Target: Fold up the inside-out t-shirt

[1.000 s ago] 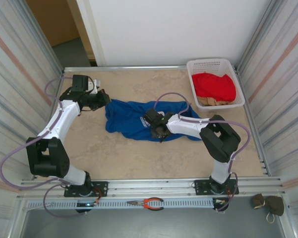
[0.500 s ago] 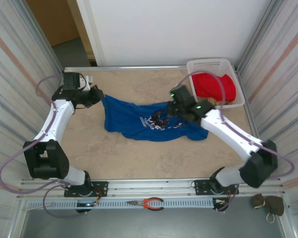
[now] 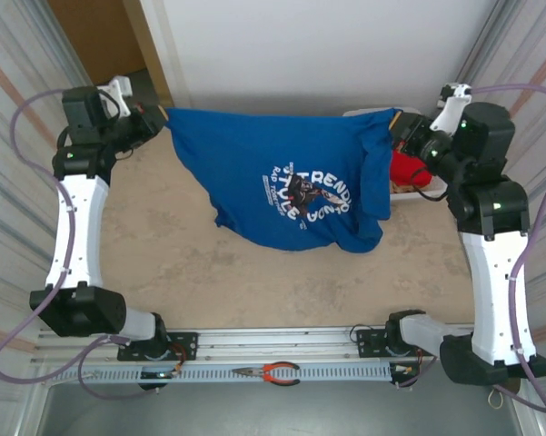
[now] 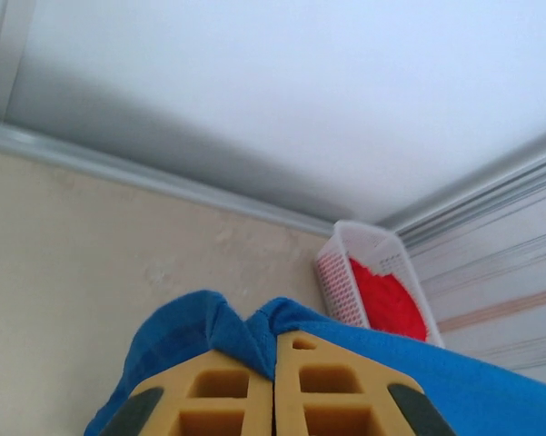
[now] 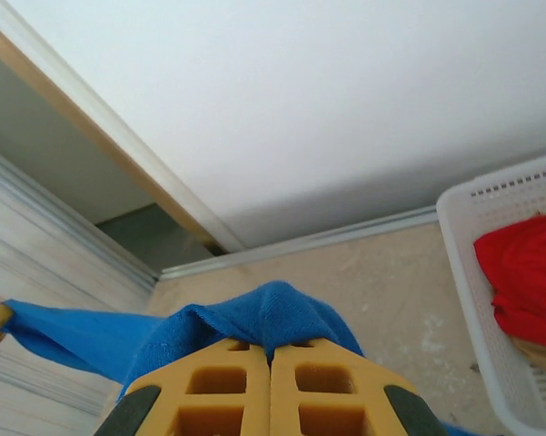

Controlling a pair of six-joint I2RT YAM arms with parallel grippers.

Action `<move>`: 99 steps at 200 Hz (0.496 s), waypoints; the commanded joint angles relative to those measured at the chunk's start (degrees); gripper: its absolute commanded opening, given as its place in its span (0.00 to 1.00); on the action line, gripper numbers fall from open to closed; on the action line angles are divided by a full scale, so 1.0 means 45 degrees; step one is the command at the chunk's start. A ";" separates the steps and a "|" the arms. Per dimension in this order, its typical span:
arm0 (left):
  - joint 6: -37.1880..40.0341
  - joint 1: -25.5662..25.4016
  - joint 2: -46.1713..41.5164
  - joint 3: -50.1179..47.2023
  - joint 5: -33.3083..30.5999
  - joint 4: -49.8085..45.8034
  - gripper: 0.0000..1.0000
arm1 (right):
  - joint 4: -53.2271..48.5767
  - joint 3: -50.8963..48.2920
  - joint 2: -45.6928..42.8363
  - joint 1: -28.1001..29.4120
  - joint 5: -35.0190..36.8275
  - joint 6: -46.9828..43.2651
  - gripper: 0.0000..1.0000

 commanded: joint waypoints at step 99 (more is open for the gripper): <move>-0.0357 -0.0823 -0.3412 -0.4468 0.0385 0.0956 0.09 | 0.1986 -0.7345 -0.3374 -0.0900 -0.4213 0.1174 0.00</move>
